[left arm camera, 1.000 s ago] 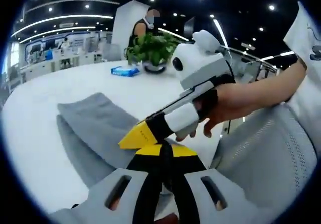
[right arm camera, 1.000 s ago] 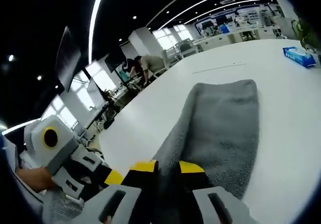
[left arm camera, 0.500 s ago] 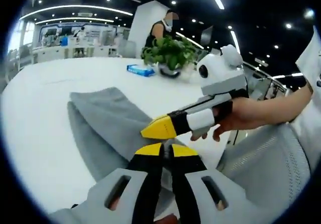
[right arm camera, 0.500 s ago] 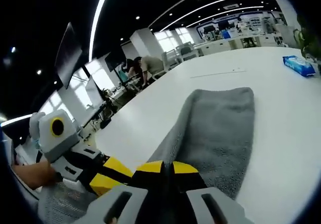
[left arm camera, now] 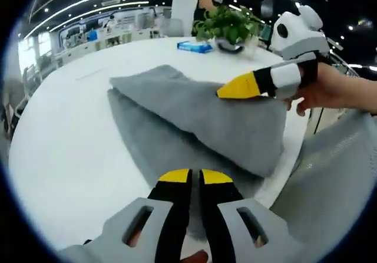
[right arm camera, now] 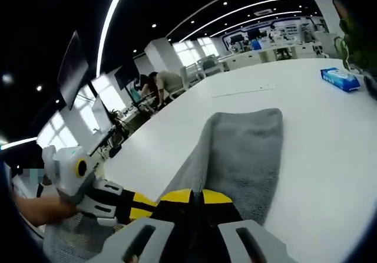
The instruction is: Open the folded towel by lifting each exposed corner and separating the folded layers until the towel lies flat within the target outline without major curled edges
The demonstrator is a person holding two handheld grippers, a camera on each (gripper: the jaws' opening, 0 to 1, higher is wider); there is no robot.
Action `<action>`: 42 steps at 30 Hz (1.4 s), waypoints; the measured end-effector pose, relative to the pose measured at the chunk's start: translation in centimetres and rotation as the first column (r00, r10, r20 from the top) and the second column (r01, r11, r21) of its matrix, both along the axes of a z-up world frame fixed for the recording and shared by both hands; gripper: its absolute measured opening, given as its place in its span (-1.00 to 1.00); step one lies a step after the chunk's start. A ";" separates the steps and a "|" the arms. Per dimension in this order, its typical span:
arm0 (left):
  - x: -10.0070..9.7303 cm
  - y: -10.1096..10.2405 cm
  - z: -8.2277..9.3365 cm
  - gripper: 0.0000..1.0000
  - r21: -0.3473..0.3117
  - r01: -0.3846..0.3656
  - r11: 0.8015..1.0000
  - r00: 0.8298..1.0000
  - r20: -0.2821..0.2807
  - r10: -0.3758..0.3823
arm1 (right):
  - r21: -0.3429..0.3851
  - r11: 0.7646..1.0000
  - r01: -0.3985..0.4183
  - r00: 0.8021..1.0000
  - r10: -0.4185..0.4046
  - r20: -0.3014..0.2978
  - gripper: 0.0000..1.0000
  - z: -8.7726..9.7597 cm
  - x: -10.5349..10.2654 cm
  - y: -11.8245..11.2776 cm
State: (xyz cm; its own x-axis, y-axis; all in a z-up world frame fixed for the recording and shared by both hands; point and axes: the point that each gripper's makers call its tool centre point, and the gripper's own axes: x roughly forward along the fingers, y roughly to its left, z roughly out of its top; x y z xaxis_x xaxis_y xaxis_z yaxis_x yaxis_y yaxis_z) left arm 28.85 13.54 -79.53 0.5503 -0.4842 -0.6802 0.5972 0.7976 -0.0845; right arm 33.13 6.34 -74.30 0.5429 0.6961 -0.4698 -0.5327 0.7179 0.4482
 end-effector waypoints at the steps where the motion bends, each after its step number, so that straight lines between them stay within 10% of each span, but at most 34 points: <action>1: -0.2 0.1 -0.5 -0.90 0.016 0.004 1.000 1.000 -0.018 -0.003 | -0.003 1.000 0.004 1.000 -0.004 -0.001 -0.99 0.0 0.0 -0.1; 42: -0.8 0.2 -0.6 -0.87 -0.050 -0.048 0.998 0.997 -0.059 0.046 | -0.175 0.928 0.328 0.945 -0.324 0.052 -0.99 -1.2 0.4 -14.9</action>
State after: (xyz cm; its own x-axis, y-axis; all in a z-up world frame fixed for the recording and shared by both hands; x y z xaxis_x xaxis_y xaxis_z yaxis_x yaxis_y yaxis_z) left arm 28.06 13.76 -80.10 0.5339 -0.4938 -0.6864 0.5522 0.8184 -0.1593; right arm 33.55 -8.57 -75.46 0.7371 0.3845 -0.5558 -0.2640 0.9208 0.2870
